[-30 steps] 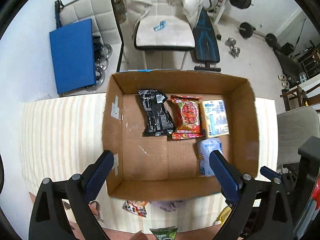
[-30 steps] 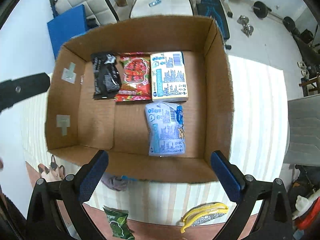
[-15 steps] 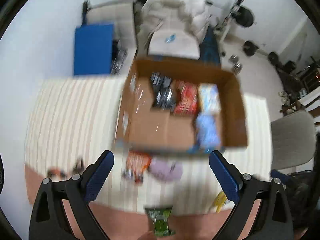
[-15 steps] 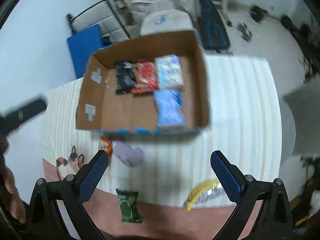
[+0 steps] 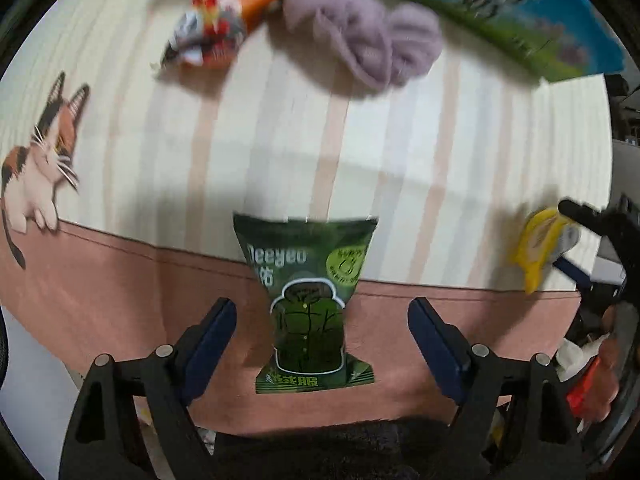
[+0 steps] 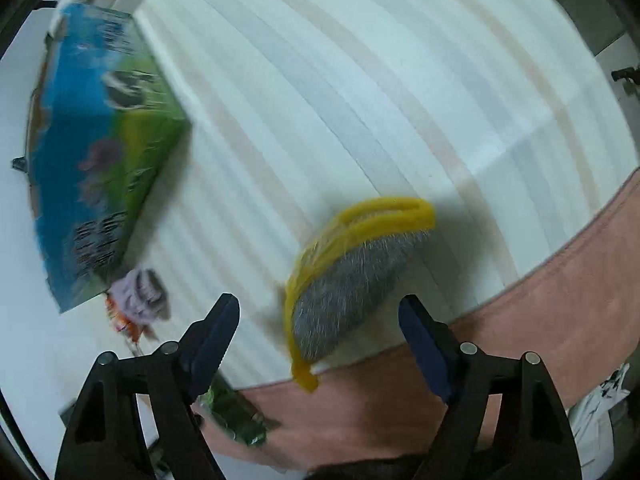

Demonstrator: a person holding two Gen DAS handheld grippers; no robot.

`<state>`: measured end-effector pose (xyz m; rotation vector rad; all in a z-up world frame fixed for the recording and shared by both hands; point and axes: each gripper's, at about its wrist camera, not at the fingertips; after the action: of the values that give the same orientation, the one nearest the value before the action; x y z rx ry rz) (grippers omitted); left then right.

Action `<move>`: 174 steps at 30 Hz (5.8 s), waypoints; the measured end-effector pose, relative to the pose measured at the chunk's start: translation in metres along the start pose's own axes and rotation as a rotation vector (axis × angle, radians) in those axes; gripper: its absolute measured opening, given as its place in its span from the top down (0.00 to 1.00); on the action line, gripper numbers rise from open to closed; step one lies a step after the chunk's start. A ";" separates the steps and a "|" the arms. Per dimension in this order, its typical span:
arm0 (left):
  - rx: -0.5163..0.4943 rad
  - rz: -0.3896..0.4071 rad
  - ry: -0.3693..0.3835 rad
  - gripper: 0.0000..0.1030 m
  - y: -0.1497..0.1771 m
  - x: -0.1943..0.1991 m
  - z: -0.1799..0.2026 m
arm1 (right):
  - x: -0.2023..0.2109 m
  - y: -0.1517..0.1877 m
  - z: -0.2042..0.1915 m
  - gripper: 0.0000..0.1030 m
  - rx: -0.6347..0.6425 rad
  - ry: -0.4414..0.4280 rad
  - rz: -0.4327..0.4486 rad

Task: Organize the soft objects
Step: 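Grasp the green wet-wipe pack with the left tool while the right grasps the yellow sponge, then place the green pack and sponge into the box and open both tools, then grasp the orange snack bag with the left tool while the right grasps the lilac sock, then drop the orange bag and sock into the box and open both tools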

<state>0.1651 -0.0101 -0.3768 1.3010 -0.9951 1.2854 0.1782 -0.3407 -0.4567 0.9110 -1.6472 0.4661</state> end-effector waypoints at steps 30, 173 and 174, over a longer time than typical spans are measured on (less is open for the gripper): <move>-0.046 0.019 -0.005 0.69 0.027 -0.024 0.024 | -0.034 0.118 -0.032 0.51 0.533 0.227 -0.096; -0.042 0.134 -0.061 0.48 -0.063 -0.016 -0.035 | -0.065 0.069 -0.162 0.50 0.817 0.116 -0.077; -0.031 0.134 -0.060 0.49 -0.062 -0.015 -0.034 | -0.063 0.072 -0.163 0.53 0.819 0.123 -0.055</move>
<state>0.2193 0.0316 -0.4007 1.2732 -1.1567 1.3329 0.2309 -0.1592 -0.4591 1.4761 -1.3042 1.1783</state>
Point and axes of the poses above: each gripper's, at about its wrist camera, not at the fingertips, and x roughly against the way its jaws point, z to its right, y to its underside, and after that the axes turned 9 degrees about z, right-handed
